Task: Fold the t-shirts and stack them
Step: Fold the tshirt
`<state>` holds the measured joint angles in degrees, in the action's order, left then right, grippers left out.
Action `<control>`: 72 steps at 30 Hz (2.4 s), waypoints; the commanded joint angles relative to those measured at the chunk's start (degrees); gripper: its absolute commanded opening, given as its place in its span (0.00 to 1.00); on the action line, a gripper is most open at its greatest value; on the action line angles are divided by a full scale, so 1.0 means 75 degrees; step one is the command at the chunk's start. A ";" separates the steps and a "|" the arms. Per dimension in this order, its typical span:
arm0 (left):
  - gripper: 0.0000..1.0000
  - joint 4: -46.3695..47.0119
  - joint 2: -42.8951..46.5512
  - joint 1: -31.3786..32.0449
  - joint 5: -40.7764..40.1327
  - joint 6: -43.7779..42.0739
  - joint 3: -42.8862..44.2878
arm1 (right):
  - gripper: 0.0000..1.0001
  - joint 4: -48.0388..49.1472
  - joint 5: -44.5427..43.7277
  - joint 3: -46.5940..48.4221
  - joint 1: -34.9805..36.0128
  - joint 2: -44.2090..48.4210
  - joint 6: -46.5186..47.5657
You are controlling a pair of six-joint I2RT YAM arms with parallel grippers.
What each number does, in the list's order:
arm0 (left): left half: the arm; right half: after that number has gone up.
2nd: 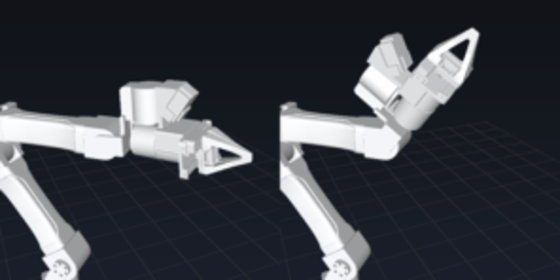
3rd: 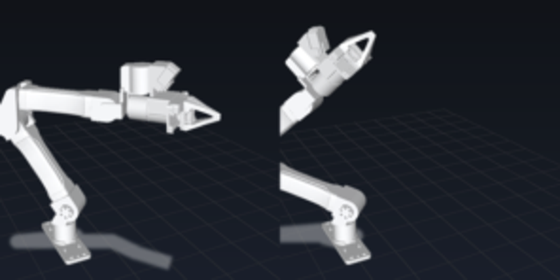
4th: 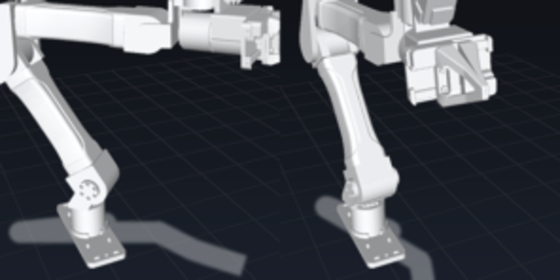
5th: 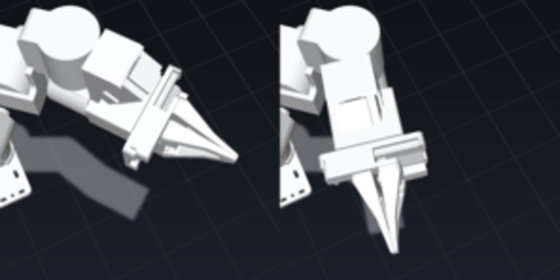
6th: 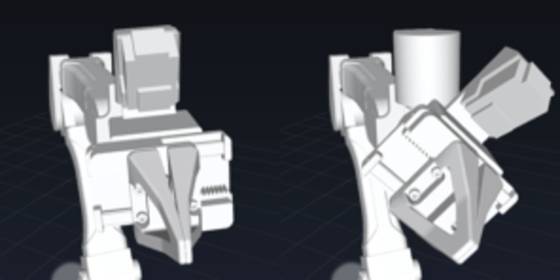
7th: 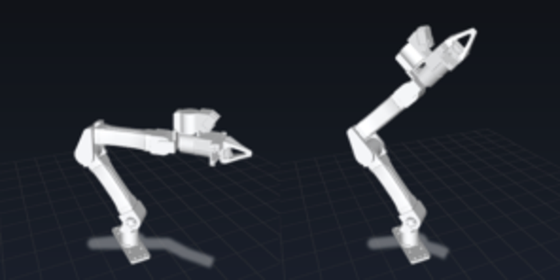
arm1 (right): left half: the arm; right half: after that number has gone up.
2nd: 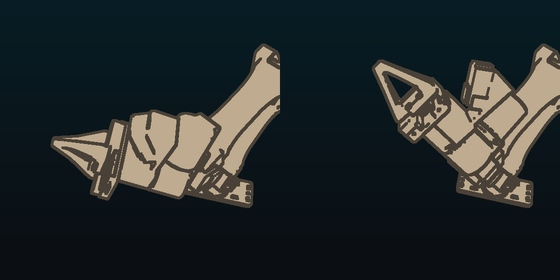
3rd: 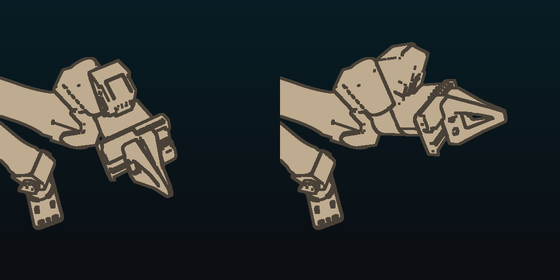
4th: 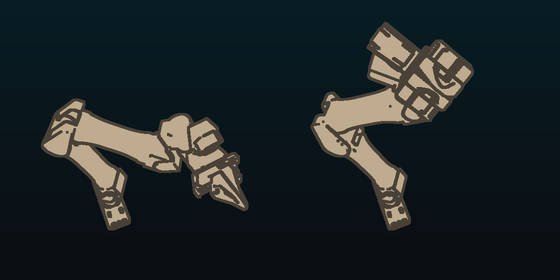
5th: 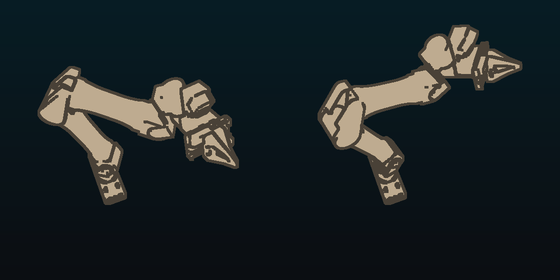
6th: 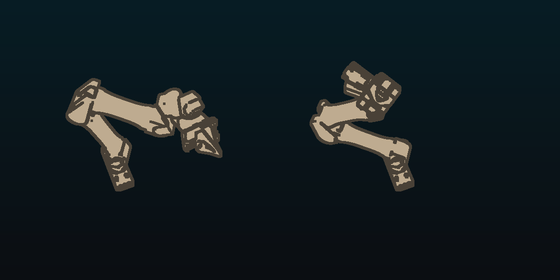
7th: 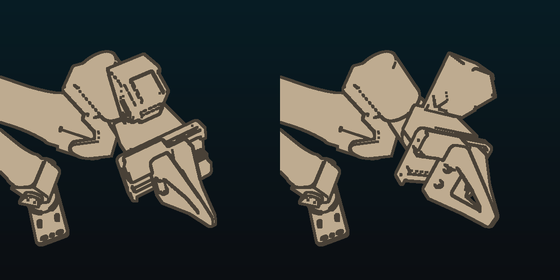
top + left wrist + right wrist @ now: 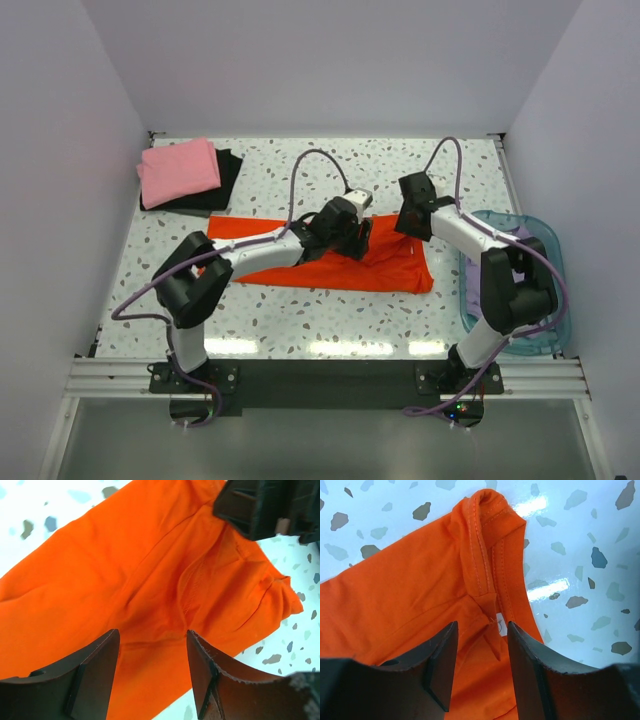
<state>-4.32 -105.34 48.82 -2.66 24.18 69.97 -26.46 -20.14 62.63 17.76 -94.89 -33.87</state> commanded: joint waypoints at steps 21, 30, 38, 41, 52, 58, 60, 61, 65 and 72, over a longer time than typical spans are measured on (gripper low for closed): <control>0.45 0.0295 -0.1213 0.0885 -0.1603 -0.0459 0.1111 | 0.36 0.0328 0.0951 0.0063 -0.0387 -0.0168 -0.0125; 0.42 0.0236 -0.1318 0.0921 -0.1404 -0.0506 0.1146 | 0.35 0.0387 0.0940 -0.0030 -0.0387 -0.0227 -0.0137; 0.44 0.0177 -0.1435 0.0956 -0.1450 -0.0506 0.1158 | 0.27 0.0434 0.0869 -0.0066 -0.0387 -0.0285 -0.0137; 0.42 0.0165 -0.1423 0.0968 -0.1462 -0.0494 0.1147 | 0.18 0.0446 0.0881 -0.0054 -0.0399 -0.0309 -0.0148; 0.09 0.0107 -0.1295 0.0968 -0.1638 -0.0482 0.1065 | 0.00 0.0434 0.1033 -0.0265 -0.0387 0.0054 -0.0184; 0.00 0.0060 -0.0945 0.0968 -0.1872 -0.0401 0.0983 | 0.00 0.0527 0.1209 -0.0616 -0.0387 0.0499 -0.0289; 0.00 0.0060 -0.0722 0.0968 -0.1942 -0.0400 0.0912 | 0.00 0.0528 0.1325 -0.0745 -0.0387 0.0733 -0.0371; 0.00 0.0037 -0.0639 0.0968 -0.2012 -0.0400 0.0889 | 0.00 0.0528 0.1373 -0.0803 -0.0387 0.0804 -0.0383; 0.00 -0.0045 -0.0334 0.0956 -0.2189 -0.0482 0.0795 | 0.00 0.0539 0.1607 -0.1073 -0.0376 0.1191 -0.0500; 0.00 -0.0221 0.0041 0.0944 -0.2423 -0.0576 0.0631 | 0.00 0.0481 0.1959 -0.1530 -0.0376 0.1847 -0.0722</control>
<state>-5.45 -108.16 55.70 -18.48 21.34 75.99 -23.79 -7.51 52.36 14.96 -84.29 -37.56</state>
